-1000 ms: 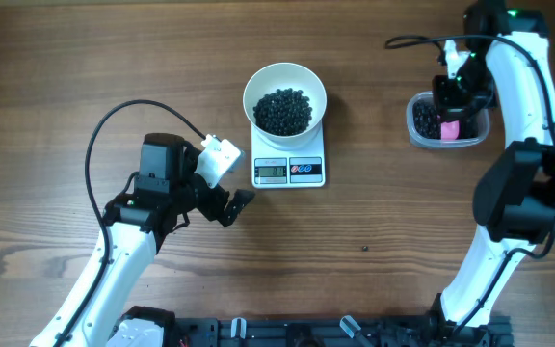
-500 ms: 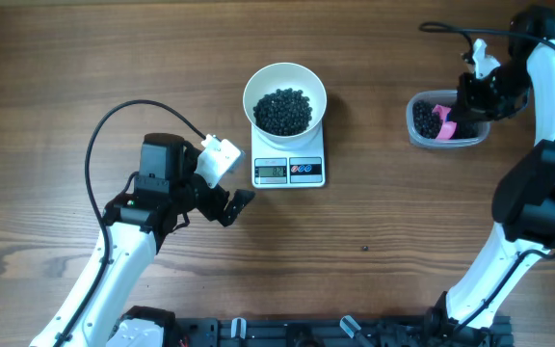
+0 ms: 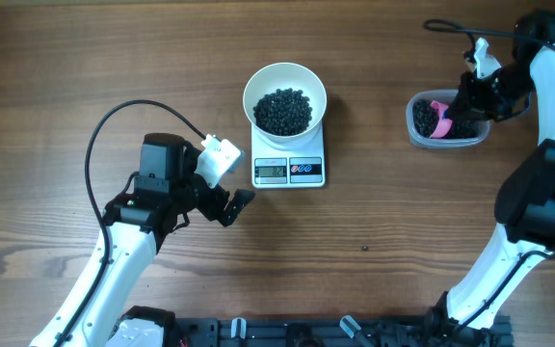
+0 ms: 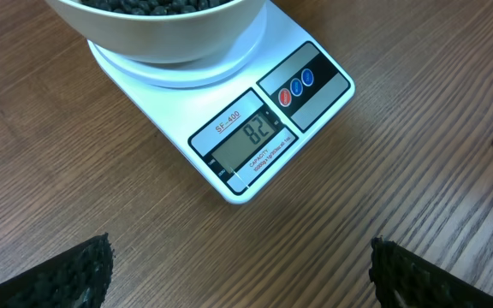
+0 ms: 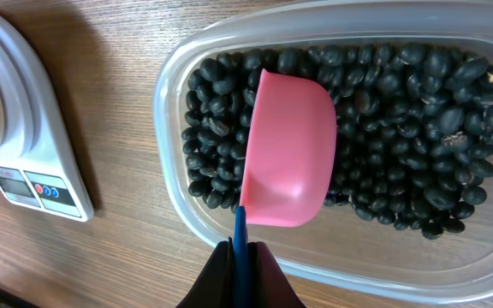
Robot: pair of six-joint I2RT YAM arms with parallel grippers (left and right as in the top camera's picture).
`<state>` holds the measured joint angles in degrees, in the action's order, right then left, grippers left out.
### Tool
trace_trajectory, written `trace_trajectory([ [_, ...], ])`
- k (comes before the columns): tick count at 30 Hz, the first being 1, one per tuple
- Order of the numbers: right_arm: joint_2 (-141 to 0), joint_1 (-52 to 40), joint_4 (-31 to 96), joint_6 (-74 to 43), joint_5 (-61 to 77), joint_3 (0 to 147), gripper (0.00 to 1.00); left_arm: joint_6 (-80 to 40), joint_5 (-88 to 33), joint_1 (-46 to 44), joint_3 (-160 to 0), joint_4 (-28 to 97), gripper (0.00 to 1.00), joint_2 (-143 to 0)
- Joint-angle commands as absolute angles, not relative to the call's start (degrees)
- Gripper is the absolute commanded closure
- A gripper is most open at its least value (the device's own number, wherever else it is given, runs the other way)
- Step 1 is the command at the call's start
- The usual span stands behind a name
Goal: Scoop item into bowl and weigh 150g on scale
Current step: 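Dip the pink scoop into the black beans and lift it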
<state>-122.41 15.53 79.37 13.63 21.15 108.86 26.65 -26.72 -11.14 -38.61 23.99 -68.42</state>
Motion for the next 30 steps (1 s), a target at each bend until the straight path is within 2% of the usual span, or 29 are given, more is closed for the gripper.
trace_trajectory([
  [1,-124.0,14.8,77.8,15.0,23.6,104.9,0.96,26.3,-27.6,-11.0,-38.2,24.1,0.0,-68.5],
  [7,-123.9,16.9,79.2,16.6,27.0,104.7,0.96,26.3,-27.6,-11.0,-38.2,24.1,0.0,-68.5],
  [15,-123.9,26.4,80.4,22.6,42.2,104.7,0.96,26.3,-27.6,-11.0,-38.2,24.1,0.0,-68.5],
  [21,-123.9,31.4,82.5,25.0,45.0,104.7,0.96,26.3,-27.6,-11.0,-38.2,24.1,0.0,-68.5],
  [30,-123.9,33.3,90.1,34.7,54.5,104.7,0.96,26.3,-27.6,-11.0,-38.2,24.1,0.0,-68.5],
])
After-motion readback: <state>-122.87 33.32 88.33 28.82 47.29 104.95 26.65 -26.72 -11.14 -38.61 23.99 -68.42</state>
